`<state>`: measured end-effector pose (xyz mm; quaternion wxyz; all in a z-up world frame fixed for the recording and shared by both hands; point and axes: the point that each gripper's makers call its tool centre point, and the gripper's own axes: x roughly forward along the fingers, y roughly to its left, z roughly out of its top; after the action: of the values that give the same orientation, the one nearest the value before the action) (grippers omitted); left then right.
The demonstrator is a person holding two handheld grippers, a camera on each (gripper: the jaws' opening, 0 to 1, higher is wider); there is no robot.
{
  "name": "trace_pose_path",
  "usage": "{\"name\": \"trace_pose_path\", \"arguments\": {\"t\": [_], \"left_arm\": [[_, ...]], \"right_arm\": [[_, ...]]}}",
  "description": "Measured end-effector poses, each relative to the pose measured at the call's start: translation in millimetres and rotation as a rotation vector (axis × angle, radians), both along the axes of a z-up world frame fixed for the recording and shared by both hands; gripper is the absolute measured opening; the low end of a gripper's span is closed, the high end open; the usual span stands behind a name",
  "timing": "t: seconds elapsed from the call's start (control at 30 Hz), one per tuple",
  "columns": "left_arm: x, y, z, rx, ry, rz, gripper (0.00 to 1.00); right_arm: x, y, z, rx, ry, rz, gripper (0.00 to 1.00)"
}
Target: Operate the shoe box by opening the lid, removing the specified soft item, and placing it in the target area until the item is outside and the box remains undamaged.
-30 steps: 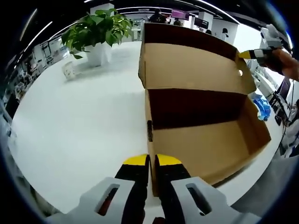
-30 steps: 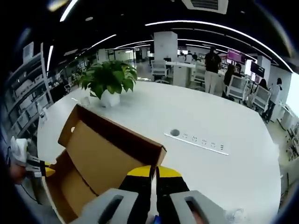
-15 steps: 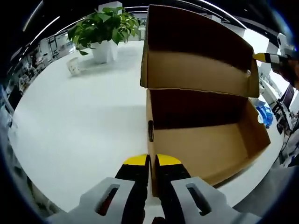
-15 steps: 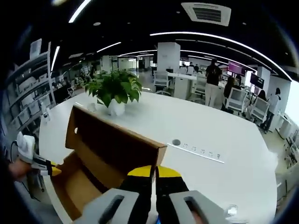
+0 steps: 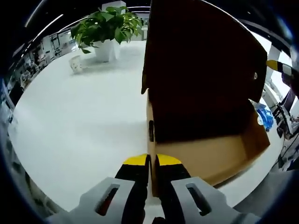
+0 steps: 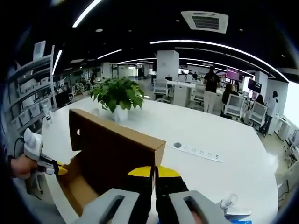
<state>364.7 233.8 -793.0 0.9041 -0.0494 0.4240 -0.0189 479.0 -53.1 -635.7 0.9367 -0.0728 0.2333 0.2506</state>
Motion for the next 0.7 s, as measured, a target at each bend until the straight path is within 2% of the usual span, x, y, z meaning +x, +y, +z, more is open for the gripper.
{"name": "trace_pose_path", "arguments": {"t": [0.27,0.37,0.7], "left_arm": [[-0.6,1,-0.7,-0.018,-0.011,-0.005,0.03],[-0.8,1,-0.6,-0.034,-0.012,0.0,0.04],[-2.7,0,0.4,-0.062,-0.028,-0.005,0.05]], "right_arm": [[-17,-1,-0.8,0.019,-0.011,-0.014,0.0],[-22,-2,-1.7,0.05,-0.002,-0.026,0.0],[-37,-3,-6.4,0.057,-0.019,-0.033,0.0]]}}
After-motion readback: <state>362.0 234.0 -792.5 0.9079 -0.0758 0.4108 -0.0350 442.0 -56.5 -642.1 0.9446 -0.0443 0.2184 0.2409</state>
